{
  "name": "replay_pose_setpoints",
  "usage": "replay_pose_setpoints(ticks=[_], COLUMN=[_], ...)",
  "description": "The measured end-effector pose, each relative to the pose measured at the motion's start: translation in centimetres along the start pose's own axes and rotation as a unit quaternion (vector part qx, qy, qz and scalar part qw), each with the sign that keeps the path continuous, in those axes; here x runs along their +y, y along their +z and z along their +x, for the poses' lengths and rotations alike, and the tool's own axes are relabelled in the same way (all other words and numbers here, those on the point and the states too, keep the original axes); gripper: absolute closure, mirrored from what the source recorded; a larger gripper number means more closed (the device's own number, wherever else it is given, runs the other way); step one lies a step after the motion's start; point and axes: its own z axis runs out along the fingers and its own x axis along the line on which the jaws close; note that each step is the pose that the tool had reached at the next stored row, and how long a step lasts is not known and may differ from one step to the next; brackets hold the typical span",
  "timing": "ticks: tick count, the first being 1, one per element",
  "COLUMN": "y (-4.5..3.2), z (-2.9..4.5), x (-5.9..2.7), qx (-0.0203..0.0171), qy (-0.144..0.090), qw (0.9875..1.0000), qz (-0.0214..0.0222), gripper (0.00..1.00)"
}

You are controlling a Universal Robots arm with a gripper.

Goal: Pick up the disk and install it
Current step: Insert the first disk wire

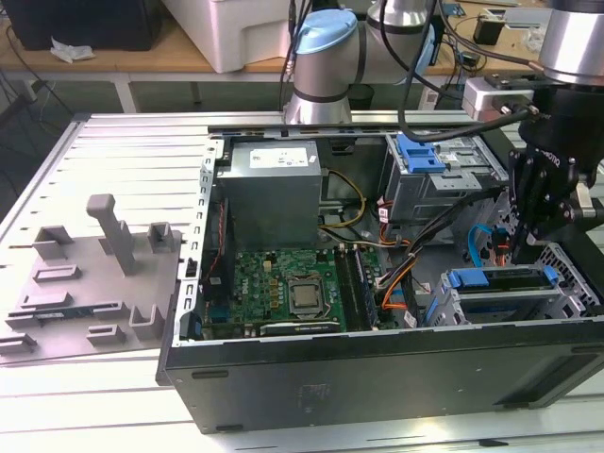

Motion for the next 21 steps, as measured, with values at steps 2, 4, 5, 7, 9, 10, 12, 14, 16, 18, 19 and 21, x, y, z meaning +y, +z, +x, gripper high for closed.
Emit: replay_pose_setpoints(ticks=[2, 4, 5, 7, 9, 10, 12, 14, 16, 18, 19, 21], y=[0.08, 0.10, 0.12, 0.14, 0.16, 0.19, 0.21, 0.23, 0.23, 0.23, 0.23, 0.23], z=[0.39, 0.55, 0.62, 0.72, 0.87, 0.99, 1.11, 1.18, 1.18, 1.19, 1.19, 1.19], x=[-0.04, -0.06, -0.07, -0.08, -0.10, -0.11, -0.13, -0.14, -0.14, -0.14, -0.14, -0.14], qx=[-0.0091, -0.0144, -0.0175, -0.0233, -0.0296, -0.0343, -0.0384, -0.0405, -0.0406, -0.0407, -0.0406, -0.0407], qy=[0.001, 0.001, 0.001, 0.002, 0.002, 0.002, 0.002, 0.003, 0.003, 0.003, 0.003, 0.003], qw=[1.0000, 0.9999, 0.9998, 0.9997, 0.9996, 0.9994, 0.9992, 0.9992, 0.9992, 0.9992, 0.9992, 0.9992], qz=[-0.0013, -0.0020, -0.0025, -0.0033, -0.0042, -0.0048, -0.0054, -0.0057, -0.0057, -0.0057, -0.0057, -0.0057], gripper=[0.83, 0.83, 0.83, 0.83, 0.83, 0.83, 0.83, 0.83, 0.83, 0.83, 0.83, 0.83])
